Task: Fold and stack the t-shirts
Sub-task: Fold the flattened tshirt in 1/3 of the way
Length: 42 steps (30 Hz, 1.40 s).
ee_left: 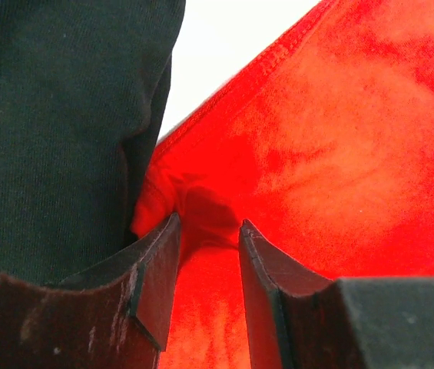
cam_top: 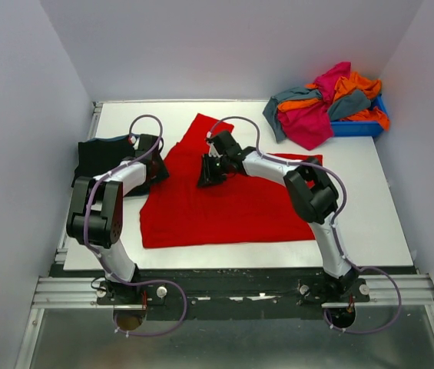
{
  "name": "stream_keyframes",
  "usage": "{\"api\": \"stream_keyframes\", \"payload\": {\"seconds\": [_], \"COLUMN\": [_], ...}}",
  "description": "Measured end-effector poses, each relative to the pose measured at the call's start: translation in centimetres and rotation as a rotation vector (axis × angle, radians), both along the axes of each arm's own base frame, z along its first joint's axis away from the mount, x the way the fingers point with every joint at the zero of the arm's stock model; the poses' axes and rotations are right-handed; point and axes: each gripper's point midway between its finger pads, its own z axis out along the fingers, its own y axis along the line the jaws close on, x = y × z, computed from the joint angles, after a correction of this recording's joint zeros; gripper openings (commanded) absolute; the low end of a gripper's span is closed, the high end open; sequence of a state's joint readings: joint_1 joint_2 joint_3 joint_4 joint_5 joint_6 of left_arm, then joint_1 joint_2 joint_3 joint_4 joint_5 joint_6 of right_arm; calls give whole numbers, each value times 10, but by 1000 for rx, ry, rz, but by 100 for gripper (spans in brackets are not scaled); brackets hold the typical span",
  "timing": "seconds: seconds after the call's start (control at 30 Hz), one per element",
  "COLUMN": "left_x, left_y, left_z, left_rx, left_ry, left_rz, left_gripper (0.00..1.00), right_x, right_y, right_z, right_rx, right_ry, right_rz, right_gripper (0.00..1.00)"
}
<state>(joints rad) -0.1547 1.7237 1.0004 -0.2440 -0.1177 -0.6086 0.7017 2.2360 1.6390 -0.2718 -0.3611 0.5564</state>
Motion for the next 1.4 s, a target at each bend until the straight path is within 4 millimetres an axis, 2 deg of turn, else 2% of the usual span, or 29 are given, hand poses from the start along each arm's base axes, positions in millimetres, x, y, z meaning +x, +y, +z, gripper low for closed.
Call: {"api": "stream_keyframes", "payload": {"seconds": [0.27, 0.47, 0.57, 0.7, 0.83, 0.93, 1.03, 1.13, 1.33, 1.4], "left_x": [3, 3, 1, 3, 8, 7, 5, 4, 2, 2], "left_y": [-1, 0, 1, 1, 1, 1, 1, 1, -1, -3], "left_z": [-1, -1, -1, 3, 8, 5, -1, -2, -3, -3], "left_rx": [-2, 7, 15, 20, 25, 27, 30, 36, 58, 59], "left_ry": [2, 9, 18, 17, 4, 12, 30, 37, 37, 37], "left_rz": [-1, -7, -11, -12, -12, -13, -14, -14, -16, -20], "left_gripper": [39, 28, 27, 33, 32, 30, 36, 37, 21, 11], "right_x": [0, 0, -2, -5, -4, -2, -2, -2, -1, -1], "right_y": [2, 2, -1, -6, -5, -4, -4, -4, -3, -3], "right_z": [-6, -6, -5, -2, 5, 7, 7, 7, 8, 8], "right_rx": [-6, -6, -10, -17, -2, 6, 6, 7, 9, 10], "right_ry": [17, 11, 8, 0, -18, -27, -28, -28, -30, -32], "right_rz": [10, 13, 10, 0, 1, 1, 0, 0, 0, 0], "right_gripper": [1, 1, 1, 1, 1, 1, 1, 1, 1, 1]}}
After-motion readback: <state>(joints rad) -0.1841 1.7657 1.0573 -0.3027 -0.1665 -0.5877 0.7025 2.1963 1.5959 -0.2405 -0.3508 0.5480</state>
